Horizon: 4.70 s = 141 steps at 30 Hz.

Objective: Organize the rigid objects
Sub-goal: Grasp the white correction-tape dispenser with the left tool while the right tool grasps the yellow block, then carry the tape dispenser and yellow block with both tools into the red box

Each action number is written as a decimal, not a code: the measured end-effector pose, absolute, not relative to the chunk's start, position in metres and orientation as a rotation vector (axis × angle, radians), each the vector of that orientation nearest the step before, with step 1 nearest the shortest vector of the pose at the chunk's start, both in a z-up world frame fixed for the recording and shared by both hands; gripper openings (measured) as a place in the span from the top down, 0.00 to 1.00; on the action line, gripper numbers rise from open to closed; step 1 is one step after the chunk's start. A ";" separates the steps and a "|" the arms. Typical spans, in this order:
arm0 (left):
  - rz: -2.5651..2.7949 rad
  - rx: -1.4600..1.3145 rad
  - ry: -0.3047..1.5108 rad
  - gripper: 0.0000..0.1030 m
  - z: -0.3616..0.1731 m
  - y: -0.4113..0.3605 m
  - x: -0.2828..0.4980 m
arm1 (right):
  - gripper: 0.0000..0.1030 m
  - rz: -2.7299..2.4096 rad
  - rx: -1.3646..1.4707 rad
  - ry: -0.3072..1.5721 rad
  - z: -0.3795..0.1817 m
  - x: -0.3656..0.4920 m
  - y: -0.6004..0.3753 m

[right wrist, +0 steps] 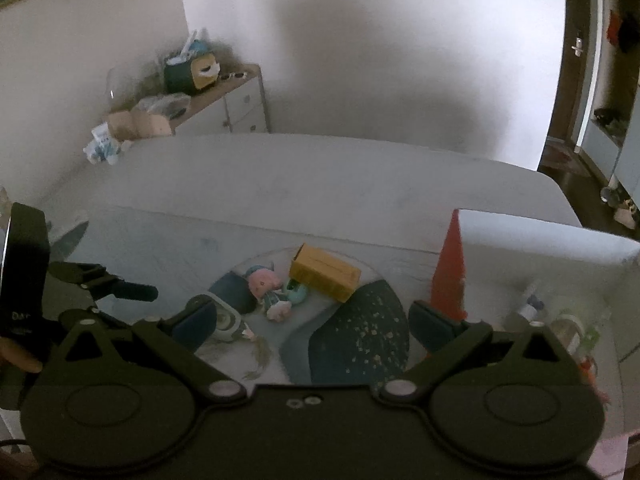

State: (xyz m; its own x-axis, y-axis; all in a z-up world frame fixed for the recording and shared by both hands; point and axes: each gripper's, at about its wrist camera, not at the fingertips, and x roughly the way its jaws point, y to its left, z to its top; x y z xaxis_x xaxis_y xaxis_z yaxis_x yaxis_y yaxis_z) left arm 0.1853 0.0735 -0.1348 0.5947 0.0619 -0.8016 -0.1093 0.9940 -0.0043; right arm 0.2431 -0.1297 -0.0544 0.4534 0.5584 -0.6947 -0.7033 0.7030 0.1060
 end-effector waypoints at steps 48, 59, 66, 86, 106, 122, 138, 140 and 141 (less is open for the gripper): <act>-0.142 0.076 0.837 0.24 -0.175 0.095 0.220 | 0.33 0.992 -0.551 0.897 -0.130 0.334 -0.026; -0.123 0.072 0.841 0.33 -0.174 0.086 0.218 | 0.60 0.929 -0.521 0.870 -0.123 0.318 -0.040; -0.094 0.059 0.841 0.34 -0.174 0.081 0.209 | 0.69 0.864 -0.429 0.862 -0.111 0.297 -0.060; -0.027 -0.041 0.838 0.34 -0.156 0.058 0.174 | 0.72 0.778 -0.148 0.867 -0.084 0.254 -0.134; -0.052 0.005 0.737 0.34 -0.073 -0.014 0.181 | 0.72 0.746 -0.054 0.714 -0.011 0.259 -0.221; -0.109 0.088 0.720 0.34 -0.042 -0.108 0.242 | 0.72 0.621 -0.026 0.711 -0.018 0.307 -0.310; -0.085 0.136 0.812 0.34 -0.059 -0.177 0.324 | 0.72 0.657 -0.034 0.809 -0.056 0.329 -0.350; -0.072 0.159 0.819 0.34 -0.062 -0.184 0.331 | 0.72 0.681 -0.036 0.822 -0.059 0.329 -0.348; -0.064 0.175 0.819 0.34 -0.064 -0.188 0.334 | 0.72 0.691 -0.038 0.825 -0.060 0.330 -0.348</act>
